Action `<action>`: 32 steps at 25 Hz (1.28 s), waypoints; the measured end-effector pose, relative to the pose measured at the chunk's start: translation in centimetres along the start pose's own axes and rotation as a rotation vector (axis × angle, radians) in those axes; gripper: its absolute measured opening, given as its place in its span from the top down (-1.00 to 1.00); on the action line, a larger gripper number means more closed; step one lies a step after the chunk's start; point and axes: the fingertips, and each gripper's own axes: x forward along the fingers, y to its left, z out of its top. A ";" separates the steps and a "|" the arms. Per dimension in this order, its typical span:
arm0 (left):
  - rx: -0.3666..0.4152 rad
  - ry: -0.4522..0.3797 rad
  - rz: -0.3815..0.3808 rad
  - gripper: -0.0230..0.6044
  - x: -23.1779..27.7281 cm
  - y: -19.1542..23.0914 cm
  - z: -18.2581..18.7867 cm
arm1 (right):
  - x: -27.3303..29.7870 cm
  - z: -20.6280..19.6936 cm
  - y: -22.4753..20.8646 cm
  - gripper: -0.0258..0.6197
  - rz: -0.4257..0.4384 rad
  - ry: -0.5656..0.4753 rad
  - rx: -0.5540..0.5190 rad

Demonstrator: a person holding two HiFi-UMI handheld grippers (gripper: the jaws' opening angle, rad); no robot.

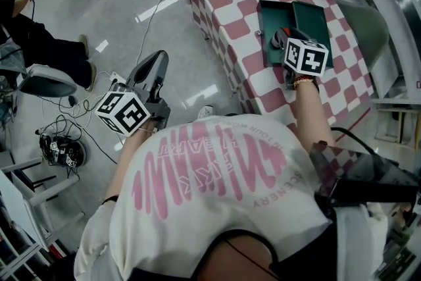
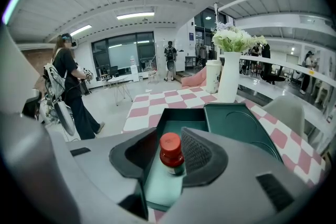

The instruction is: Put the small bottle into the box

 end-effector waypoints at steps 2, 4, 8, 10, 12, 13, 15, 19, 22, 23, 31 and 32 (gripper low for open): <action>0.002 0.000 -0.002 0.91 0.0 0.0 0.1 | -0.3 0.1 0.1 0.51 -0.002 -0.006 -0.002; 0.004 0.001 -0.006 0.91 0.1 -0.1 0.1 | -0.6 0.2 0.1 0.55 -0.004 -0.009 -0.002; 0.007 0.002 -0.024 0.91 0.7 -0.4 0.2 | -1.1 0.2 0.2 0.67 -0.006 -0.016 0.000; 0.011 0.004 -0.037 0.91 1.0 -0.7 0.3 | -1.5 0.4 0.5 0.67 0.003 -0.026 -0.004; 0.014 0.009 -0.048 0.91 1.4 -0.9 0.4 | -2.2 0.8 0.9 0.69 0.009 -0.038 -0.010; 0.015 0.011 -0.052 0.91 1.6 -1.0 0.4 | -2.6 1.1 1.1 0.72 0.009 -0.045 -0.012; 0.017 0.015 -0.063 0.91 2.0 -1.1 0.5 | -3.4 1.9 1.3 0.78 0.008 -0.069 -0.013; 0.027 0.020 -0.100 0.91 3.3 -1.9 0.7 | -5.4 3.7 1.5 0.84 0.010 -0.145 0.013; 0.032 0.027 -0.124 0.91 4.2 -2.6 0.8 | -7.0 5.2 1.7 0.89 0.029 -0.208 0.033; 0.034 0.029 -0.132 0.91 4.5 -2.9 0.8 | -7.6 5.7 1.8 0.90 0.035 -0.233 0.036; 0.058 0.047 -0.217 0.91 7.5 -5.0 1.5 | -12.4 8.5 0.5 0.90 -0.003 -0.374 0.048; 0.062 0.048 -0.227 0.91 7.8 -5.3 1.6 | -12.9 8.6 0.3 0.90 -0.011 -0.382 0.052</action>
